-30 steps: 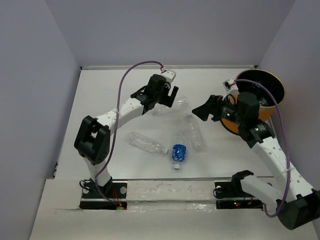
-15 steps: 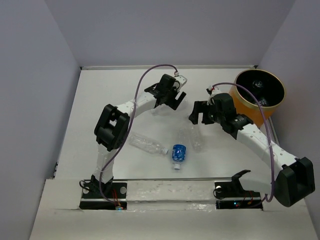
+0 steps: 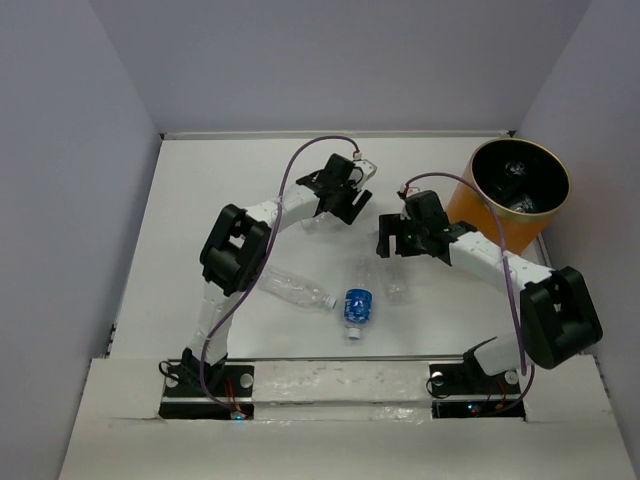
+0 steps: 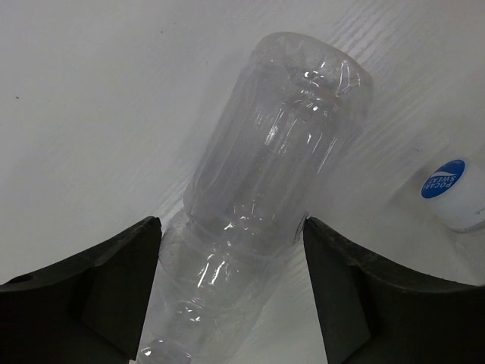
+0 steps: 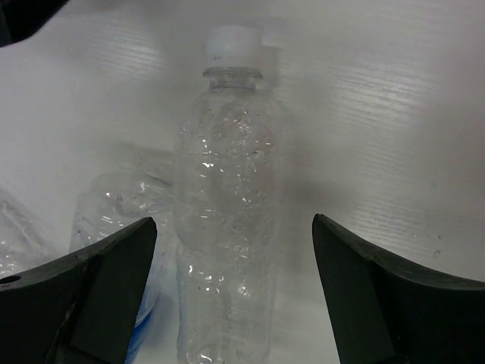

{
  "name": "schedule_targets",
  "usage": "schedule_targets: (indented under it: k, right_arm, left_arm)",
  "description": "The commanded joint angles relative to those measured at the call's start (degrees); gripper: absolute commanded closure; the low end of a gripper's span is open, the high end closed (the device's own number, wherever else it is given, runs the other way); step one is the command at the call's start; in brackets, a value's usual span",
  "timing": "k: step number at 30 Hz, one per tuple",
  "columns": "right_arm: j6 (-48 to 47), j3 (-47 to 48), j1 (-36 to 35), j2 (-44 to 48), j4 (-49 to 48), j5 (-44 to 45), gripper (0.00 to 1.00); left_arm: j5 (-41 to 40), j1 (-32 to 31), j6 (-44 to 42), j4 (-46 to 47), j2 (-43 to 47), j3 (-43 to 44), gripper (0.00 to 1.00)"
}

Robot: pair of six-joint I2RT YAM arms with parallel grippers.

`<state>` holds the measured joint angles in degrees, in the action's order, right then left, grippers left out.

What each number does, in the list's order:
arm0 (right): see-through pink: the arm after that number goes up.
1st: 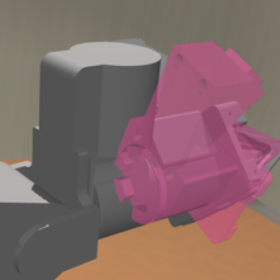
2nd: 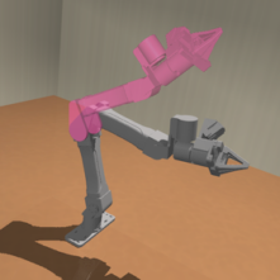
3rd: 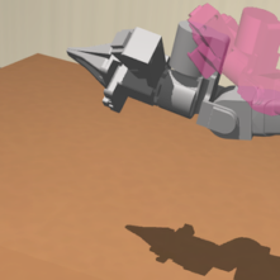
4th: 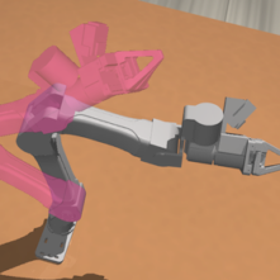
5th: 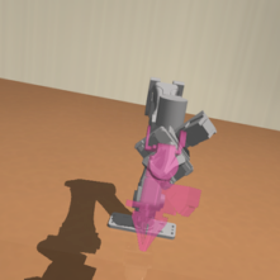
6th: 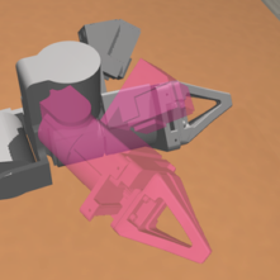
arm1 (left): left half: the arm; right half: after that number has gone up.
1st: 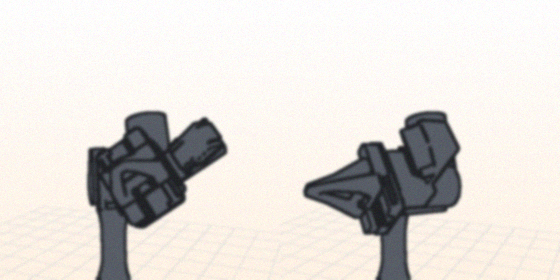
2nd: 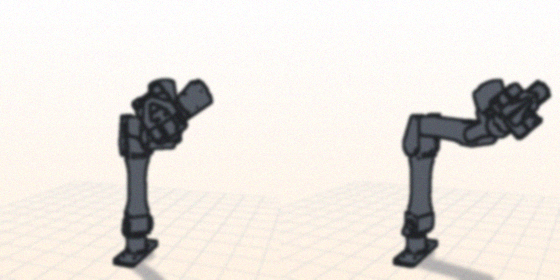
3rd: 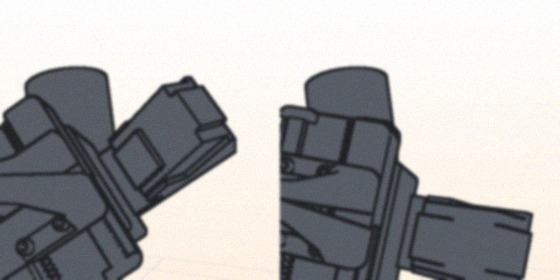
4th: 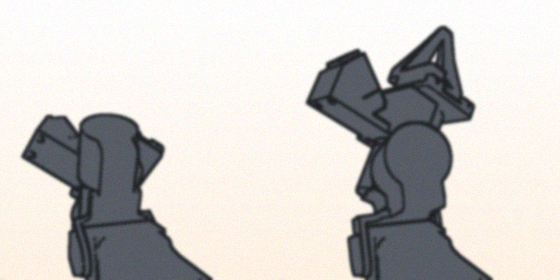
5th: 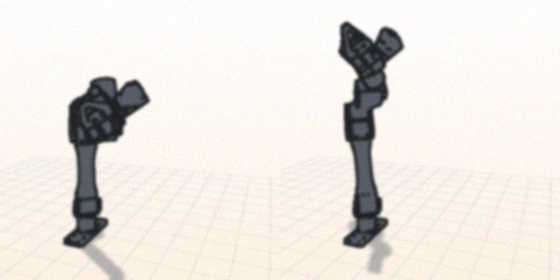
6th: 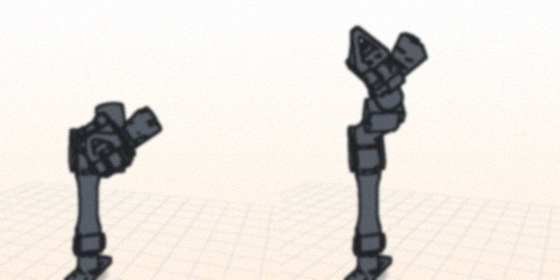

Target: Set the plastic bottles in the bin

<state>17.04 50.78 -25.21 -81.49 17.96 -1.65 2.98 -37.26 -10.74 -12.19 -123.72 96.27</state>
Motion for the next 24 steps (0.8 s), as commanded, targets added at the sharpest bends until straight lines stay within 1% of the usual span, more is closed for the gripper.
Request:
schedule_targets:
  k: [1,2,4,5,9,11,12,14,15,16,17,19,20,21,23,24]
  right_arm:
    - [-0.9,0.6,-0.4,-3.0,-2.6,1.9,0.13]
    - [-0.8,1.1,-0.4,-3.8,-2.7,3.1,0.14]
    - [-0.8,1.5,-0.4,-5.9,-2.9,3.9,0.16]
    - [-0.3,2.0,-0.4,-6.6,-3.1,4.6,0.17]
    - [-0.6,3.0,-0.4,-8.7,-3.1,4.4,0.26]
    - [-0.8,3.4,-0.4,-9.3,-3.0,4.5,0.34]
    - [-0.9,4.0,-0.4,-9.5,-2.8,4.5,0.44]
    - [-0.9,4.5,-0.4,-9.3,-2.1,5.0,0.53]
    - [-0.6,4.5,-0.4,-7.7,-1.7,6.2,0.56]
    - [-0.3,4.2,-0.4,-6.3,-1.6,6.5,0.61]
    - [-0.5,4.2,-0.4,-4.7,-1.3,6.7,0.62]
    - [-0.8,4.9,-0.4,1.2,-0.3,7.5,0.63]
    - [-0.9,6.3,-0.4,3.3,0.4,7.9,0.63]
    - [-1.2,7.1,-0.4,7.9,1.0,8.2,0.64]
    - [-1.6,10.3,-0.4,12.1,2.0,8.5,0.65]
    - [-1.7,11.6,-0.4,14.1,2.3,10.5,0.66]
  left_arm:
    - [-1.6,0.1,-0.4,-1.5,0.3,1.8,0.24]
    - [-2.0,0.0,-0.2,-1.1,0.4,1.4,0.27]
    - [-3.2,0.1,0.6,-0.2,0.8,0.1,0.36]
    - [-4.6,0.1,1.1,0.2,0.8,-0.3,0.44]
    - [-4.6,0.3,4.1,1.7,2.4,-1.7,0.51]
    - [-4.3,0.4,6.4,4.8,4.6,-3.7,0.51]
    - [-4.0,0.6,7.2,7.2,6.5,-4.6,0.51]
    - [-3.5,0.7,9.5,9.7,8.8,-7.5,0.52]
    - [-3.3,0.8,10.1,10.8,10.0,-8.4,0.55]
    - [-3.3,0.8,10.4,11.7,12.2,-9.7,0.55]
    - [-3.2,1.0,12.6,13.6,13.2,-10.2,0.55]
    - [-1.4,1.0,13.6,16.0,16.4,-12.0,0.55]
    - [-0.9,1.1,14.2,16.9,17.5,-12.4,0.55]
    - [0.1,1.0,15.3,18.5,19.3,-13.2,0.55]
    - [1.5,1.1,16.5,19.7,21.0,-13.7,0.56]
    - [3.3,1.0,17.7,20.3,22.5,-14.0,0.56]
